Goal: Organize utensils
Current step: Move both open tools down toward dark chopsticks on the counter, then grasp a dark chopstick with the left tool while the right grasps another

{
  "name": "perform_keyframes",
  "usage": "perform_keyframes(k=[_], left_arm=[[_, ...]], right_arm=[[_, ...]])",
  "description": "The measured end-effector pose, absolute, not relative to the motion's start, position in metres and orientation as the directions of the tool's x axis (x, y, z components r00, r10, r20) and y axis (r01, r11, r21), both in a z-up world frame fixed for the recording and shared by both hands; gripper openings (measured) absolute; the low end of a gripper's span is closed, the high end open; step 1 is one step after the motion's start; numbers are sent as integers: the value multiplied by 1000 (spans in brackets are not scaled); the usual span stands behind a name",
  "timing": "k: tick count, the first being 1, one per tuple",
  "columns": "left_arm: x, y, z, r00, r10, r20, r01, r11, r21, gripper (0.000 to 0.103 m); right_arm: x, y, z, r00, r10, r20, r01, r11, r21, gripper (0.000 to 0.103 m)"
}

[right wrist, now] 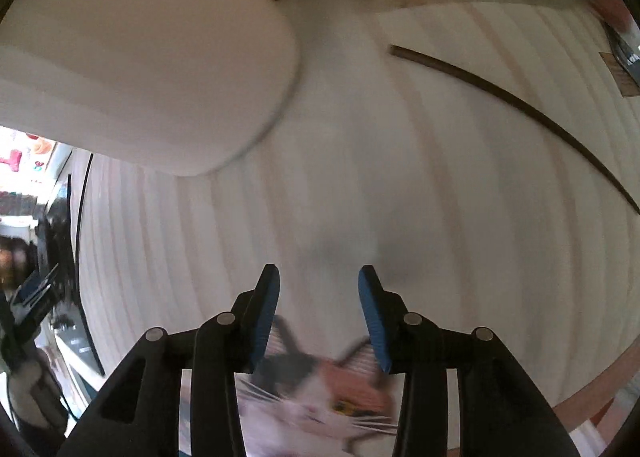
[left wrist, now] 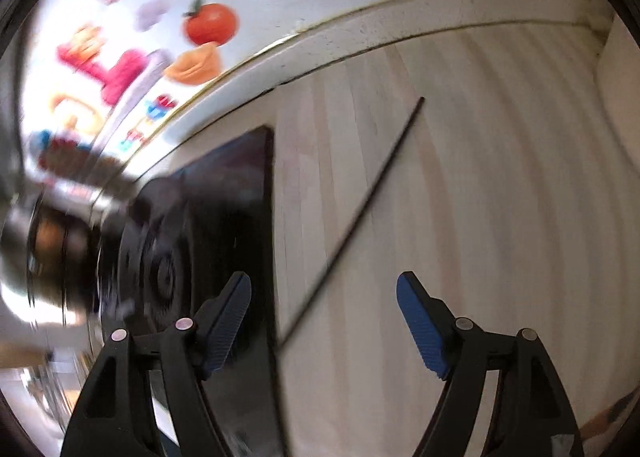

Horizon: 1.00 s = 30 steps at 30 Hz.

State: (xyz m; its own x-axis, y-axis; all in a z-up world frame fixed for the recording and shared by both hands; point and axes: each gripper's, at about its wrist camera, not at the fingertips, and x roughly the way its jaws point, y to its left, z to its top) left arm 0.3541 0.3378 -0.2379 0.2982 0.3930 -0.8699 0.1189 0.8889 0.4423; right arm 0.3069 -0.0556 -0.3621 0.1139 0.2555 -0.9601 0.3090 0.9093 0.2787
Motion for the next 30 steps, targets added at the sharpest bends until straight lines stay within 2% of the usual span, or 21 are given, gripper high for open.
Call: perform_keyframes(k=[5, 8, 11, 12, 13, 14, 15, 19, 23, 30], left_arm=[[392, 354, -266, 245, 336, -909, 264, 879, 396, 74], [407, 358, -271, 238, 292, -926, 299, 885, 356, 76], [414, 358, -270, 222, 249, -943, 315, 897, 311, 71], [414, 357, -269, 221, 228, -948, 324, 900, 292, 62], [414, 356, -268, 214, 206, -955, 331, 905, 269, 43], [413, 354, -267, 189, 151, -970, 339, 917, 208, 29], [411, 352, -268, 164, 123, -979, 338, 925, 173, 8], [406, 349, -266, 157, 123, -980, 274, 948, 163, 4], [386, 349, -265, 130, 88, -988, 120, 987, 103, 4], [311, 290, -263, 121, 65, -991, 16, 998, 67, 4]], right_arm=[[314, -36, -362, 127, 240, -962, 421, 866, 272, 43], [313, -25, -362, 132, 230, -964, 452, 852, 265, 43], [308, -14, -360, 135, 232, -963, 473, 839, 268, 43], [306, -12, -361, 132, 235, -963, 486, 832, 269, 43], [302, -11, -363, 130, 238, -963, 495, 826, 271, 43], [299, -10, -364, 128, 240, -962, 506, 819, 272, 43], [299, -14, -362, 128, 241, -962, 516, 812, 272, 43], [292, -28, -355, 133, 249, -959, 547, 788, 281, 43], [279, -44, -346, 151, 242, -958, 555, 781, 285, 43], [258, -89, -330, 164, 234, -958, 527, 800, 286, 43]])
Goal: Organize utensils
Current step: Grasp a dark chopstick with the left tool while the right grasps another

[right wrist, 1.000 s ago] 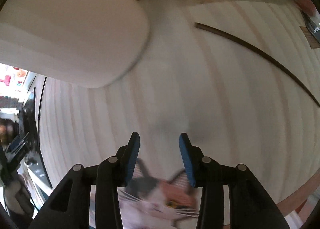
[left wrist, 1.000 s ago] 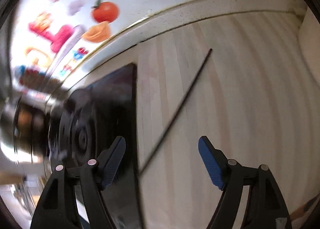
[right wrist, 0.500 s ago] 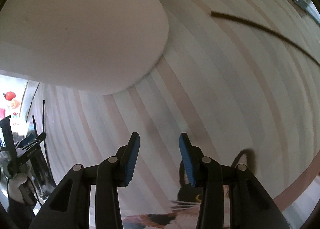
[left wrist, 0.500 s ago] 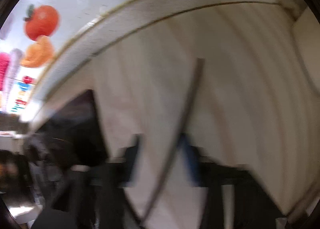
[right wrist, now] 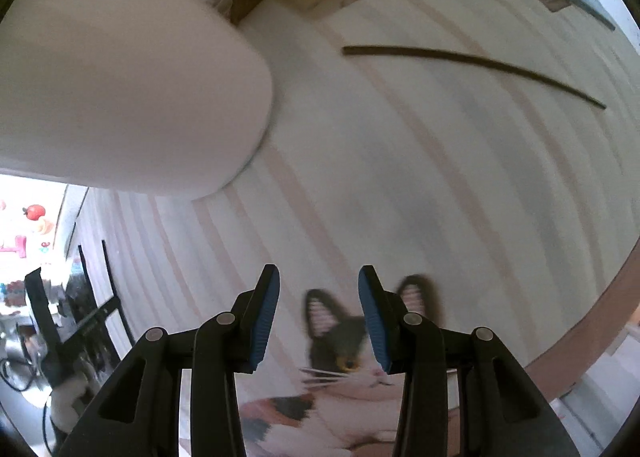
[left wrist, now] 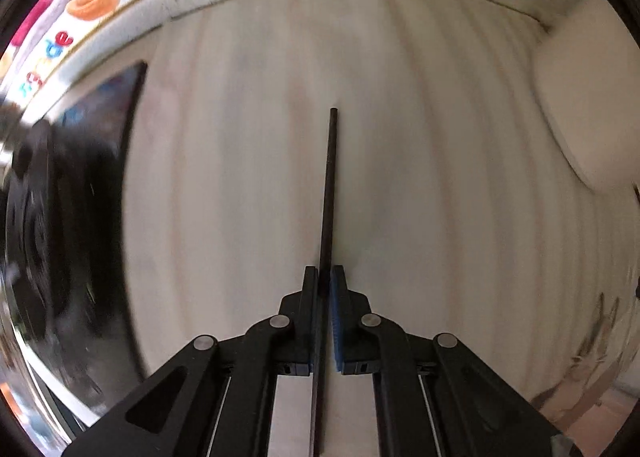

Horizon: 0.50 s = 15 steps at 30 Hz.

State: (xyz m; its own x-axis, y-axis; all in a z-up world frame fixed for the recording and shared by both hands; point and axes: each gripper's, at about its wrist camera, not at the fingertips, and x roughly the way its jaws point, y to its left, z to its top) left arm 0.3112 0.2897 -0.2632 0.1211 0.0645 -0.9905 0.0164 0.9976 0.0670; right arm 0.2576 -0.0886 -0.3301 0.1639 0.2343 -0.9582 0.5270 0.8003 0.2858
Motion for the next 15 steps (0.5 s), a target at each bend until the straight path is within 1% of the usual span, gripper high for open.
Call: perform_keyframes(k=[3, 4, 7, 9, 11, 15], left_arm=[[280, 247, -264, 119, 69, -990, -4, 998, 69, 4], [275, 238, -263, 115, 70, -991, -32, 997, 66, 4], [254, 195, -263, 110, 58, -992, -81, 996, 49, 4], [248, 173, -263, 105, 49, -993, -110, 993, 38, 4], [244, 154, -263, 103, 33, -994, -131, 991, 19, 4], [235, 125, -261, 114, 35, -993, -170, 985, 15, 4]], right_arm=[[258, -112, -326, 137, 171, -976, 454, 865, 216, 43], [261, -121, -323, 125, 131, -984, 408, 897, 171, 43], [274, -139, -322, 77, 18, -997, 239, 970, 36, 47], [287, -147, -324, 69, -50, -996, 91, 995, -44, 48], [300, -155, -326, 77, -108, -991, -18, 994, -110, 48], [334, -161, -346, 72, -144, -987, -196, 968, -156, 48]])
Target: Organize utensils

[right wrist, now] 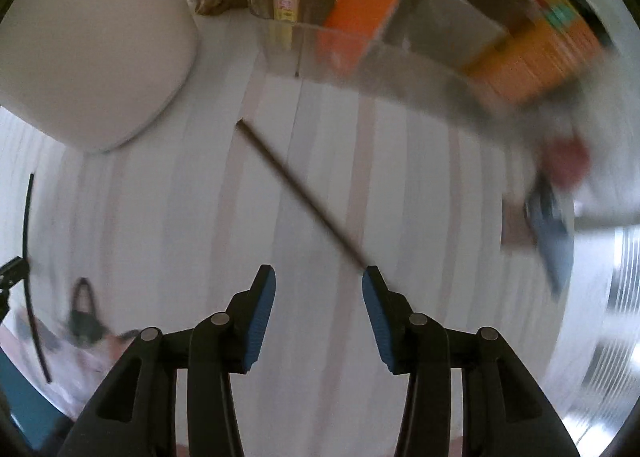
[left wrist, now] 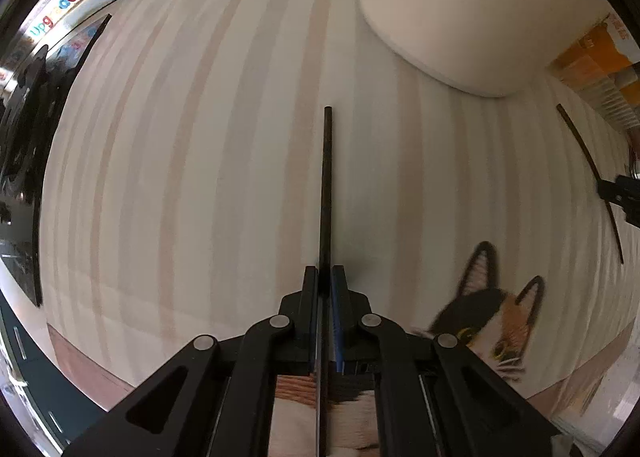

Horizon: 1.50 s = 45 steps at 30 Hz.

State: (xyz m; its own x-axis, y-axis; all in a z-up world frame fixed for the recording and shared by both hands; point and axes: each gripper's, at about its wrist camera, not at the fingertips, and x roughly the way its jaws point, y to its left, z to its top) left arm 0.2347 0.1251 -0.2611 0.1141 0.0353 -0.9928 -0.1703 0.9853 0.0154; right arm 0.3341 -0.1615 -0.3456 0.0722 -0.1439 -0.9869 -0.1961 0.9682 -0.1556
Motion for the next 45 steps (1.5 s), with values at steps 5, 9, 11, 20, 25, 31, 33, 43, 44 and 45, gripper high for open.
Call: perform_keyframes(k=[5, 9, 11, 20, 25, 31, 33, 43, 44, 45], left_arm=[[244, 105, -264, 109, 13, -994, -233, 973, -13, 9], [243, 130, -263, 97, -56, -994, -269, 960, -80, 9], [236, 156, -264, 96, -68, -993, -298, 950, -94, 9], [230, 186, -243, 138, -71, -988, -307, 945, -111, 35], [261, 160, -257, 96, -37, -995, -201, 978, -56, 35], [271, 126, -263, 122, 26, -992, -91, 996, 15, 12], [263, 113, -263, 129, 28, -991, -87, 996, 17, 4], [238, 95, -247, 214, -8, -977, 12, 1000, -5, 2], [235, 99, -241, 226, -14, -974, 14, 1000, -11, 2], [227, 96, -232, 246, -19, -969, 16, 1000, -15, 2]], right_arm=[[347, -166, -366, -1, -59, -998, -239, 969, -57, 42], [338, -178, -369, -61, 22, -998, -104, 994, 28, 13], [324, -181, -371, -95, 71, -993, -37, 997, 74, 10], [269, -162, -378, -156, 174, -972, 83, 983, 163, 7], [293, -133, -370, -91, 129, -987, 66, 990, 124, 8], [312, -115, -369, -77, 73, -994, 43, 997, 70, 8], [313, -104, -369, -77, 63, -995, 66, 996, 58, 8], [304, -84, -354, 12, 68, -998, 98, 993, 68, 6], [303, -93, -346, 32, 76, -997, 95, 992, 79, 6], [299, -94, -339, 47, 86, -995, 95, 991, 91, 6]])
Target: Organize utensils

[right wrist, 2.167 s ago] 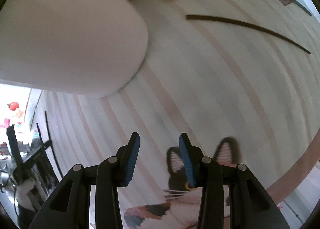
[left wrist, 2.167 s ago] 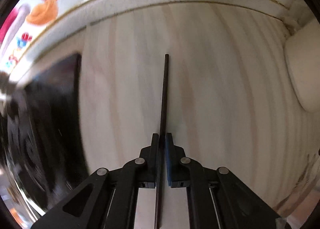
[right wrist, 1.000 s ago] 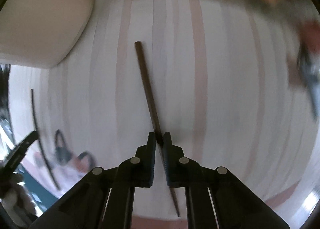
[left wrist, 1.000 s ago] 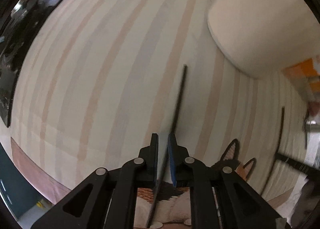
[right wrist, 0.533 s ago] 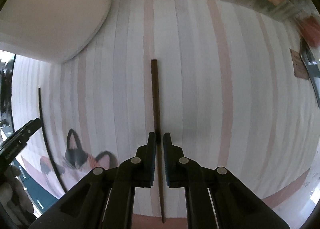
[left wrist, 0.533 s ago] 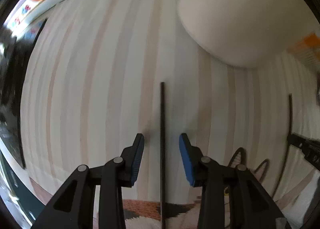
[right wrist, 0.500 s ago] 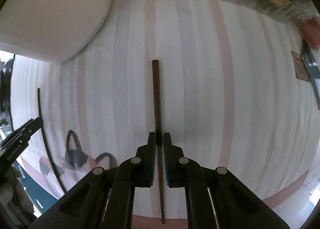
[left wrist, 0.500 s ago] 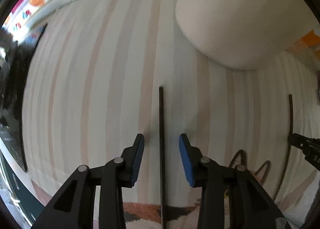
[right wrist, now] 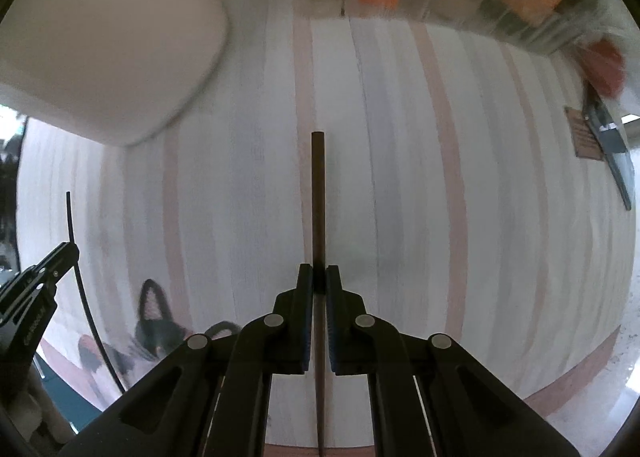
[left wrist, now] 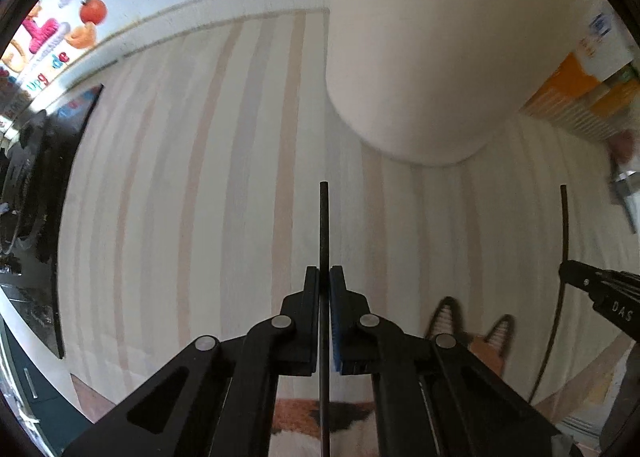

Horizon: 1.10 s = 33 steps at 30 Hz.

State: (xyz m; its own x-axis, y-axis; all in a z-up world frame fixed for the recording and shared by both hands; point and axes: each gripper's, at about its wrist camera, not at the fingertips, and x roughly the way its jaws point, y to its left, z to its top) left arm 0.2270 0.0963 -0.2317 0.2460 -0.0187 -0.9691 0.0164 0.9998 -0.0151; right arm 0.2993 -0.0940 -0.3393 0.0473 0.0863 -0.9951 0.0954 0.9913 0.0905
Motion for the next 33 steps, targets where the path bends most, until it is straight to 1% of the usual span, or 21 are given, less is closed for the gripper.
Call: perform_keyframes(k=[4, 10, 13, 17, 19, 20, 24, 28, 30, 32, 33], left_arm=[[204, 102, -189, 321, -42, -946, 24, 999, -36, 2], [210, 109, -133, 444, -75, -893, 53, 997, -58, 2], [215, 112, -100, 525, -83, -847, 74, 996, -52, 2], [215, 114, -44, 632, -93, -769, 88, 995, -48, 2], [222, 125, -25, 663, -104, -742, 91, 994, -58, 2], [224, 126, -11, 686, -105, -720, 89, 994, -60, 1], [237, 131, 30, 732, -104, -673, 83, 995, -64, 0], [246, 146, 58, 772, -105, -627, 79, 994, -69, 0], [251, 153, 64, 767, -112, -632, 81, 994, -77, 0], [257, 162, 58, 755, -108, -647, 68, 994, -86, 4], [261, 167, 50, 743, -108, -660, 60, 994, -95, 9]], right_arm=[[283, -91, -301, 141, 104, -985, 71, 991, 115, 6], [272, -111, -250, 263, 148, -953, 71, 982, 172, 6], [263, -146, -217, 322, 162, -933, 67, 979, 193, 6], [277, -145, -179, 417, 184, -890, 58, 972, 228, 6], [277, -136, -167, 453, 199, -869, 47, 968, 246, 6], [282, -133, -152, 484, 205, -851, 40, 966, 255, 6], [301, -128, -109, 555, 233, -799, 7, 958, 285, 6], [324, -119, -70, 616, 258, -745, -28, 951, 307, 6], [338, -112, -52, 635, 275, -721, -50, 947, 318, 6], [346, -107, -45, 629, 296, -719, -64, 941, 331, 6], [349, -103, -46, 617, 303, -726, -71, 941, 332, 6]])
